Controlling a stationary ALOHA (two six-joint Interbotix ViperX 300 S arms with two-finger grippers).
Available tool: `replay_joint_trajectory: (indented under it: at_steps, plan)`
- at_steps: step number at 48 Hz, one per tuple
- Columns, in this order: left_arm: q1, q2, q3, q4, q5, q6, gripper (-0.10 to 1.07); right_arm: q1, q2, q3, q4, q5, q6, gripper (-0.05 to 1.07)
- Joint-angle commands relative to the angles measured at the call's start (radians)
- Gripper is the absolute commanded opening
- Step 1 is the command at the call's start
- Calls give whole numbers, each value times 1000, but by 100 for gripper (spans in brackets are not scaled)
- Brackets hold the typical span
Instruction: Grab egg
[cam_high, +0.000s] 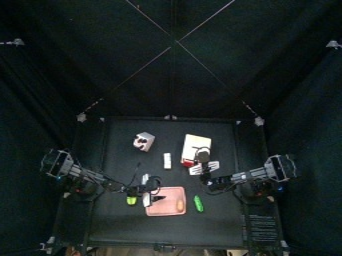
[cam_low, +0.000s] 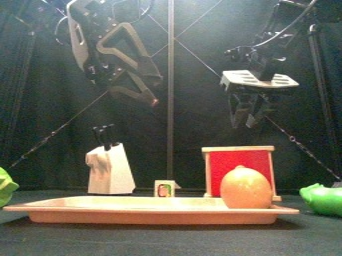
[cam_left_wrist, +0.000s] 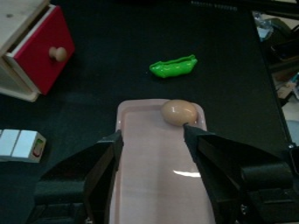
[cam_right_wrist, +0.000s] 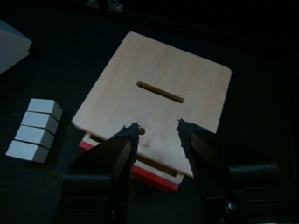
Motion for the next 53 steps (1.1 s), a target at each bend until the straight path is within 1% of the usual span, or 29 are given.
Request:
replay_joint_trajectory:
  at_steps: [1, 10, 21, 29, 36, 45, 50, 53]
  plan:
    - [-6, 9, -37, 2, 3, -2, 91, 2, -31, -8, -3, 5, -2, 79]
    - [-11, 40, -52, -2, 3, -2, 90, 2, -32, -6, 9, 5, -2, 79]
    - [-17, 46, -75, -25, 8, 0, 90, 2, -32, 3, 21, 5, -2, 79]
    - [-18, 48, -75, -77, 11, 2, 89, 2, -32, 5, 25, 3, -2, 79]
    - [-20, 58, -80, -140, 23, 3, 89, 2, -32, 5, 31, 3, -2, 79]
    - [-29, 61, -86, -183, 66, 11, 89, 2, -34, 9, 38, 3, -2, 79]
    - [-44, 61, -89, -199, 109, 43, 89, 2, -37, 15, 43, 3, -2, 79]
    - [-54, 63, -94, -225, 137, 71, 89, 2, -40, 18, 49, 3, -2, 79]
